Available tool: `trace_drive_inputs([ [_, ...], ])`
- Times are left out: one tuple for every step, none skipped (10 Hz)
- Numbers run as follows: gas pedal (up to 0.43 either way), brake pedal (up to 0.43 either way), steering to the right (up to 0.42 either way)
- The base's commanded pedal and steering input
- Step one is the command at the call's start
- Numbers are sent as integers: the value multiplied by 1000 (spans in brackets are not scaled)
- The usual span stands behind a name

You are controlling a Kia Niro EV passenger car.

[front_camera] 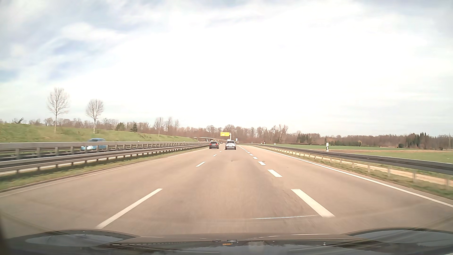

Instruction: Follow the waypoints while adhering to traffic rules and regulations

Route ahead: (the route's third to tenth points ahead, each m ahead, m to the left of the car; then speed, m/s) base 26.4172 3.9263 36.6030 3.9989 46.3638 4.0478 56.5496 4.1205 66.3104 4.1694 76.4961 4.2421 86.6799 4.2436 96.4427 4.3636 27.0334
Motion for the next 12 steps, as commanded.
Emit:
trace_drive_inputs([
  [197, 0, 0],
  [197, 0, 1],
  [197, 0, 2],
  [197, 0, 3],
  [197, 0, 2],
  [197, 0, 2],
  [197, 0, 3],
  [197, 0, 3],
  [197, 0, 3],
  [197, 0, 3],
  [197, 0, 3],
  [197, 0, 3],
])
